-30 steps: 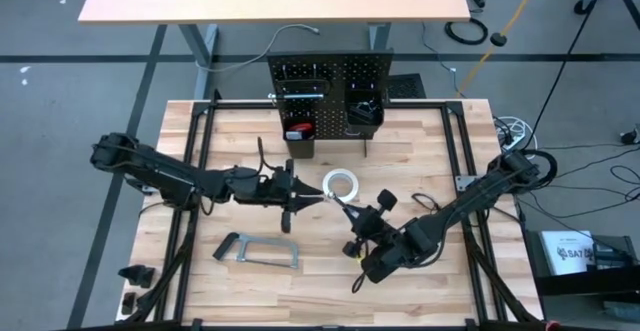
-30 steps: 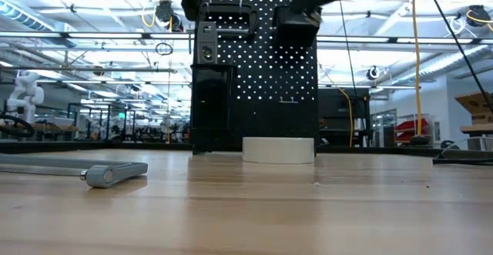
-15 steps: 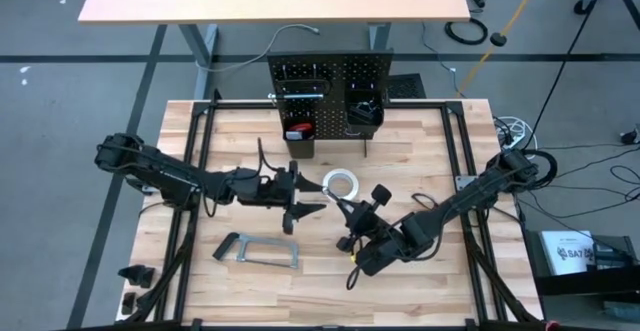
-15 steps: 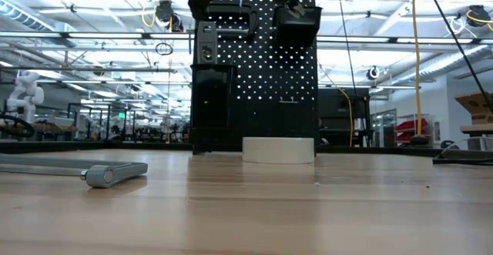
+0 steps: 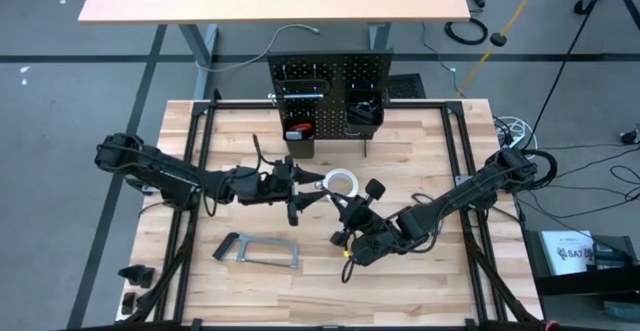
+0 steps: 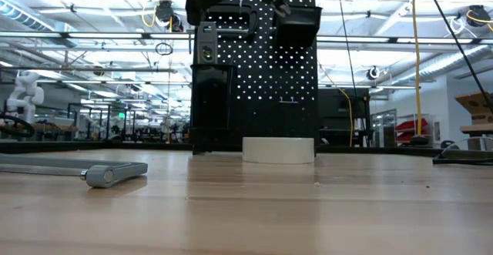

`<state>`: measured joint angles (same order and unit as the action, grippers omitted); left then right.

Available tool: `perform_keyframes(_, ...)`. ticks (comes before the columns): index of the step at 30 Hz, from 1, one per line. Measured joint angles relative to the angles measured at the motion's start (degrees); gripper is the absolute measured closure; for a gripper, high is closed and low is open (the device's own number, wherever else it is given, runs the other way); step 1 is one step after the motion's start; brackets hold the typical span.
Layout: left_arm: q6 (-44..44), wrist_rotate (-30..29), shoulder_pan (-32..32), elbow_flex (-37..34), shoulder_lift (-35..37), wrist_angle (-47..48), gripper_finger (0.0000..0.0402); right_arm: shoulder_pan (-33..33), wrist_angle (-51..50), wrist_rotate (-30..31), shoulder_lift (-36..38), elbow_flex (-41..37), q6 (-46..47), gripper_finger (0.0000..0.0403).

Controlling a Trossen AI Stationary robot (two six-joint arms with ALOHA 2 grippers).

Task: Hang tools onto peg board
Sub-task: Put the silver wrench into the left black tool bin

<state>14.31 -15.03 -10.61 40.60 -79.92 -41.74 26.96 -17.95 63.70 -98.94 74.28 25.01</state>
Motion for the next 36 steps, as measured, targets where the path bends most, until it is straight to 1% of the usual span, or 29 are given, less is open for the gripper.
perform_keyframes(3, 0.05, -0.34, 0.47, 0.00, -0.02, -1.52, 0.0175, -0.71, 0.35, -2.69, 0.00, 0.00, -0.47, 0.0370)
perform_keyframes(6, 0.20, -0.92, 1.10, 0.09, 0.00, -2.81, 0.0175, -1.19, 0.36, -3.42, -0.07, 0.00, -0.45, 0.0370)
perform_keyframes(15, 0.42, -1.37, 1.29, 0.09, -0.02, -1.13, 0.0176, -1.19, 0.33, -2.28, -0.09, 0.00, -0.65, 0.0370)
perform_keyframes(18, 0.39, -1.64, 1.29, 0.09, 0.00, -1.04, 0.0186, -1.42, 0.30, -2.21, -0.09, 0.00, -0.65, 0.0370)
perform_keyframes(21, 0.38, -1.64, 1.29, 0.09, 0.00, -1.06, 0.0213, -1.54, 0.26, -2.22, -0.09, 0.00, -0.65, 0.0370)
perform_keyframes(24, -1.18, -1.72, 1.27, 0.09, 0.00, -1.07, 0.0254, -1.79, 0.13, -2.25, -0.09, 0.00, -0.65, 0.0370)
perform_keyframes(26, -2.92, -1.90, 1.27, 0.09, 0.00, -1.11, 0.0294, -1.86, 0.03, -2.25, -0.09, 0.00, -0.65, 0.0370)
perform_keyframes(29, -4.66, -1.52, 1.12, 0.09, 0.00, -1.27, 0.0371, -1.90, -0.22, -2.11, -0.09, -0.04, -0.66, 0.0374)
perform_keyframes(30, -5.11, -1.37, 0.98, 0.09, 0.00, -1.32, 0.0382, -1.88, -0.24, -2.19, -0.09, -0.04, -0.80, 0.0380)
perform_keyframes(32, -5.80, -1.33, 0.69, 0.10, -0.01, -1.39, 0.0385, -1.84, -0.25, -2.30, -0.09, -0.04, -0.83, 0.0382)
perform_keyframes(36, -5.85, -1.48, 0.64, 0.09, 0.00, -1.42, 0.0389, -1.84, -0.26, -2.20, -0.09, -0.04, -0.80, 0.0363)
